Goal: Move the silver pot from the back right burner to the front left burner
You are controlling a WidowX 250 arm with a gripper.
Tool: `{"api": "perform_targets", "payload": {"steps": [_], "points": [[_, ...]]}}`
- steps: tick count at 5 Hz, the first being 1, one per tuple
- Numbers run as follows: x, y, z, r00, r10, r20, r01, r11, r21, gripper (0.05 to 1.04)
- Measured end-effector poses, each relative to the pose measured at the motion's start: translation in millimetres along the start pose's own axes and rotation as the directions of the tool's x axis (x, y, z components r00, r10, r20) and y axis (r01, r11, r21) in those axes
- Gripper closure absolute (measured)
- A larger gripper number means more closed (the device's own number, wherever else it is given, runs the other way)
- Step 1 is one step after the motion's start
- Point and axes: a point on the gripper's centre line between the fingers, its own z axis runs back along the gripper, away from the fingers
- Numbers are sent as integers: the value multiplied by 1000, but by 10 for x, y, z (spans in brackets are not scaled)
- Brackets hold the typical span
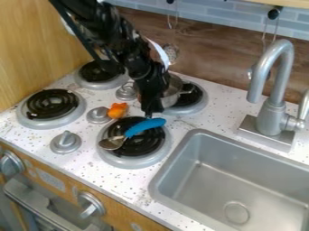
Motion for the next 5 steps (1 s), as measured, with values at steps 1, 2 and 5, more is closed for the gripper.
{"api": "perform_targets", "payload": {"steps": [1,2,5], "points": [[75,-69,276,1000,-8,19,7,1000,22,964],[66,-86,527,999,23,-24,-21,998,66,964],[-991,51,1093,893,388,-229,-329,909,257,964]]}}
